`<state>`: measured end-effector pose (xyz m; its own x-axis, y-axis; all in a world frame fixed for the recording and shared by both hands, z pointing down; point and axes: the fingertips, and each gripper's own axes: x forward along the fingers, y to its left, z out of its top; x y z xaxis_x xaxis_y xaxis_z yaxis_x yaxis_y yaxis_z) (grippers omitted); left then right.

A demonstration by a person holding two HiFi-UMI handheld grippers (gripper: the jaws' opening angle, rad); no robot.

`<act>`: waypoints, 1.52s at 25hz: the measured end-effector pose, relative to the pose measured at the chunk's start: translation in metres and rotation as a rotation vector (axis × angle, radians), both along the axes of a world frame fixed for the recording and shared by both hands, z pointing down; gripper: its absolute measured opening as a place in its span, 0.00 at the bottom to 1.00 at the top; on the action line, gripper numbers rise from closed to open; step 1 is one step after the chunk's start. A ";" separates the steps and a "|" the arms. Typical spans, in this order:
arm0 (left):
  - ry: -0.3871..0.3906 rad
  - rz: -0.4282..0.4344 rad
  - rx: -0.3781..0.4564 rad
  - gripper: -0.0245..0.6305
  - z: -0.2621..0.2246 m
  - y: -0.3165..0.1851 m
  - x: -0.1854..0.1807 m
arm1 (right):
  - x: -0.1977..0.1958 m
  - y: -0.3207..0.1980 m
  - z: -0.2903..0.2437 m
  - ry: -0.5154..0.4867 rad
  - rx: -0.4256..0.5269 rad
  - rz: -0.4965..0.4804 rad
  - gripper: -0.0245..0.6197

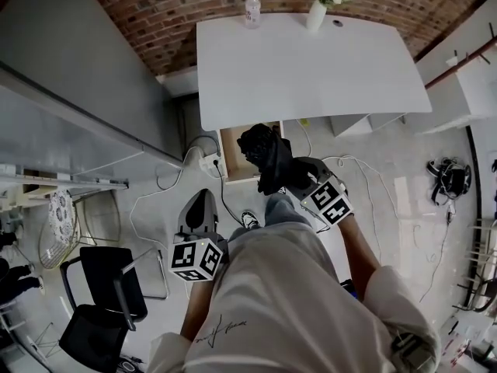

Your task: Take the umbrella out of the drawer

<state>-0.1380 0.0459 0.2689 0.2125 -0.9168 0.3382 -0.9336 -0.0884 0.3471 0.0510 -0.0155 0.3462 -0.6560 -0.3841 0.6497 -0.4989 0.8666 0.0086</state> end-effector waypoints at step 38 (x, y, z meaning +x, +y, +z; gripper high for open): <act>-0.051 0.017 0.154 0.06 -0.056 -0.001 0.003 | 0.030 0.009 -0.128 -0.361 0.205 0.289 0.40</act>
